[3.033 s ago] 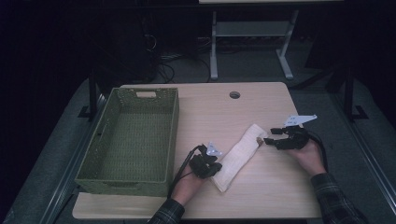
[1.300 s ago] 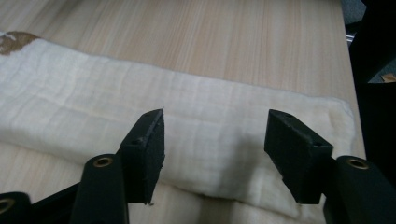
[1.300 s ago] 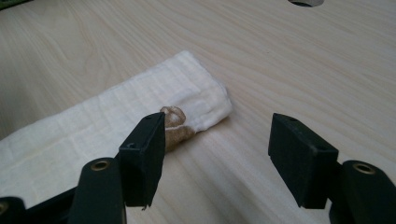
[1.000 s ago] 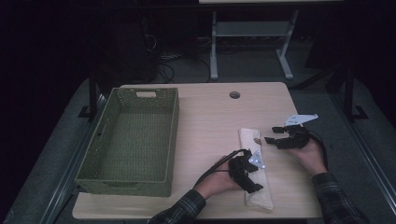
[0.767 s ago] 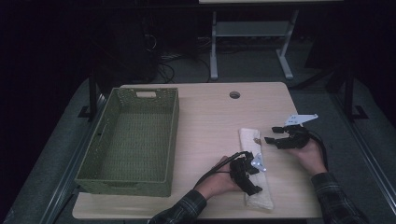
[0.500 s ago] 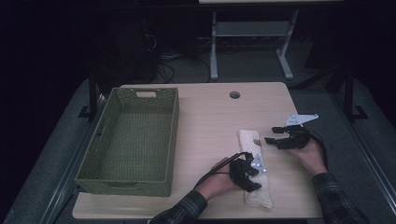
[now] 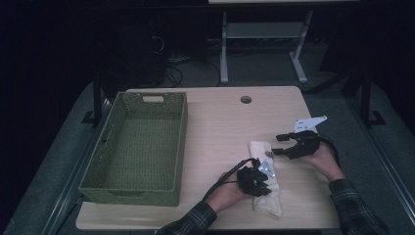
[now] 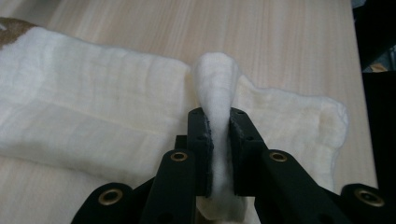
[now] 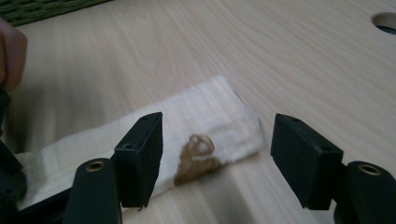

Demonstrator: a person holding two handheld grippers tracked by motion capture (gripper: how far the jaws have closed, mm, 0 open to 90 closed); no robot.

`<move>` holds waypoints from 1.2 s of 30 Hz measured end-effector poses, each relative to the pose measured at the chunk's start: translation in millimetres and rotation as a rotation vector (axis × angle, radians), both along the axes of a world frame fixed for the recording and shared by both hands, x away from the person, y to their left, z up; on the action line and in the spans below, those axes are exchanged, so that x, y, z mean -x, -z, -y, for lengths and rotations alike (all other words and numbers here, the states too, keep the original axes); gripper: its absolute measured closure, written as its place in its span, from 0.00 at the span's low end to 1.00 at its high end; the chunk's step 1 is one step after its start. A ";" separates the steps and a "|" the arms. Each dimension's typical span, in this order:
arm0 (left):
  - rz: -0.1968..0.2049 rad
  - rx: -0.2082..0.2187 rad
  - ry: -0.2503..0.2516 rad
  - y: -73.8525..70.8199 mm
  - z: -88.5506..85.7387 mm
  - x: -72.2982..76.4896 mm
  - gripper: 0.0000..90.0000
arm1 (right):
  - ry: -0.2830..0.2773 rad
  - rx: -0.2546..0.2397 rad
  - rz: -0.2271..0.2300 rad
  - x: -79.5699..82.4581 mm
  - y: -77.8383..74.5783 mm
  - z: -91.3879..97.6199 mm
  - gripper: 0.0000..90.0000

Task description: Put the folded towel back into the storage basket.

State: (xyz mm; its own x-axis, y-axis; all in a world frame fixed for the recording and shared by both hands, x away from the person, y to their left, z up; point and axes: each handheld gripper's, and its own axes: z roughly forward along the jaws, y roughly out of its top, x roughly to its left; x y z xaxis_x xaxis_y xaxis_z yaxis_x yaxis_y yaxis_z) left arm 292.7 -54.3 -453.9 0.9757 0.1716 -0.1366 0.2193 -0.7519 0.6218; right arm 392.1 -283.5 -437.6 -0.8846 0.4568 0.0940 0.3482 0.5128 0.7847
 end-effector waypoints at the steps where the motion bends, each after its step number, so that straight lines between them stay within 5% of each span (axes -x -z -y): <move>1: -0.002 -0.002 0.003 -0.6 -1.5 0.9 0.89 | -0.018 -0.003 -0.003 -1.8 -1.3 -3.3 0.38; 9: -0.008 -0.005 0.008 1.8 -2.8 2.4 0.89 | -0.125 0.046 -0.066 -31.7 1.1 -30.9 0.38; 18: -0.024 -0.002 0.005 4.1 -3.1 1.4 0.89 | -0.170 0.126 -0.105 -52.0 14.4 -49.0 0.39; 29: -0.021 -0.004 0.009 4.3 -3.1 1.2 0.89 | -0.233 0.185 -0.108 -52.5 28.2 -58.6 0.49; 33: -0.025 0.002 0.005 4.7 -3.2 1.2 0.88 | -0.255 0.216 -0.042 -48.2 28.3 -59.1 0.56; 36: -0.023 -0.001 0.005 4.5 -3.0 1.5 0.88 | -0.276 0.218 -0.035 -45.8 27.6 -60.2 0.66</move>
State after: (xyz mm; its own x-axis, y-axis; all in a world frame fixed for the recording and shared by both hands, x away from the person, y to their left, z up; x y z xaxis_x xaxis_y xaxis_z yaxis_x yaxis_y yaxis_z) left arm 291.2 -51.2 -458.4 0.9731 0.1672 -0.1586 0.2298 -0.7533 0.6162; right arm 437.9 -223.3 -465.1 -0.9754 0.2138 0.0532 0.1981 0.7458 0.6360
